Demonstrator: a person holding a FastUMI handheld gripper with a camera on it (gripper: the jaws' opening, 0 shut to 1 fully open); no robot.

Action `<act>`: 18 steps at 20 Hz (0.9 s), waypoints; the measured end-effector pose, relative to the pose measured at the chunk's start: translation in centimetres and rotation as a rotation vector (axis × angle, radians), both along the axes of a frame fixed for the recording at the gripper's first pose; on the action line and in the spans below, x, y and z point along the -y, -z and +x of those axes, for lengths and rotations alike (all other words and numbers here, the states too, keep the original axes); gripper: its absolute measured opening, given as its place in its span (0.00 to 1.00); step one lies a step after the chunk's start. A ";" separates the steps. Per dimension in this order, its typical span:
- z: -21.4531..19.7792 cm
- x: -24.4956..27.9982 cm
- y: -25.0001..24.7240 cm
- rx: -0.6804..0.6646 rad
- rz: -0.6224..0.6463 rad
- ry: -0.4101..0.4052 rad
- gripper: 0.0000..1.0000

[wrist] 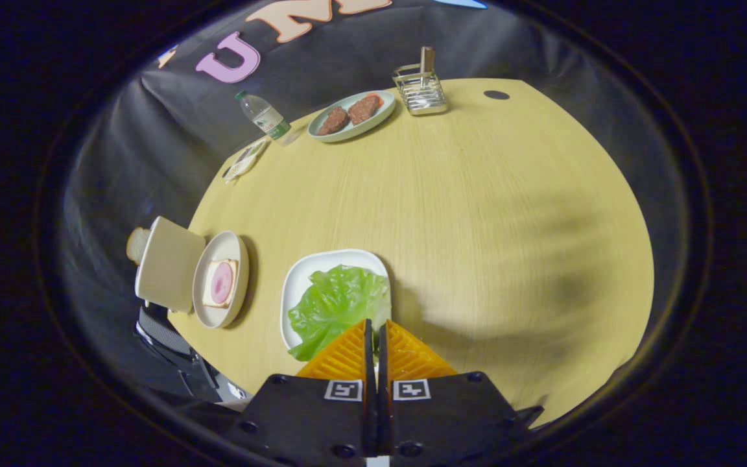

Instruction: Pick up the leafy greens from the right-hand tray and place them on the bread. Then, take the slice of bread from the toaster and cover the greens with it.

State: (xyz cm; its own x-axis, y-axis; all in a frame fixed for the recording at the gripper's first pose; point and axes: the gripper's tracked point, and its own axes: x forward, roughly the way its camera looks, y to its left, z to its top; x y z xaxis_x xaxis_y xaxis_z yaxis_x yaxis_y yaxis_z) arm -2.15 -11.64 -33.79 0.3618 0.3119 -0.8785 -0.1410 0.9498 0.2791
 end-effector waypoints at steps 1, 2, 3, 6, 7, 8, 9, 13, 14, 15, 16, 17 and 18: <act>0.0 -0.2 -0.6 0.007 0.002 0.006 0.04; -0.1 -0.4 -1.3 0.012 0.004 0.007 0.04; -0.2 -0.7 -2.1 0.024 0.002 0.006 0.04; -0.5 -1.9 -4.7 0.061 0.003 -0.007 0.03; -0.7 -2.6 -5.6 0.072 0.009 -0.011 0.03; -1.0 -3.5 -6.4 0.075 0.022 -0.015 0.04; -1.3 -4.6 -7.3 0.077 0.038 -0.021 0.04; -2.4 -9.4 -9.9 0.102 0.067 -0.089 0.04; -2.7 -10.8 -10.5 0.109 0.076 -0.108 0.04; -2.9 -12.4 -11.0 0.113 0.088 -0.129 0.04; -3.2 -14.1 -11.3 0.113 0.101 -0.148 0.04; -3.5 -15.9 -11.5 0.111 0.118 -0.166 0.04; -3.8 -17.8 -11.7 0.108 0.138 -0.184 0.04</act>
State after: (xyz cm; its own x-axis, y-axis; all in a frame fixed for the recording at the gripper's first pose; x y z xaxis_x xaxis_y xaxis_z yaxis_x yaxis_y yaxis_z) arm -5.93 6.18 -22.09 0.3774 0.4955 -0.7823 -0.3445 0.8593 0.3781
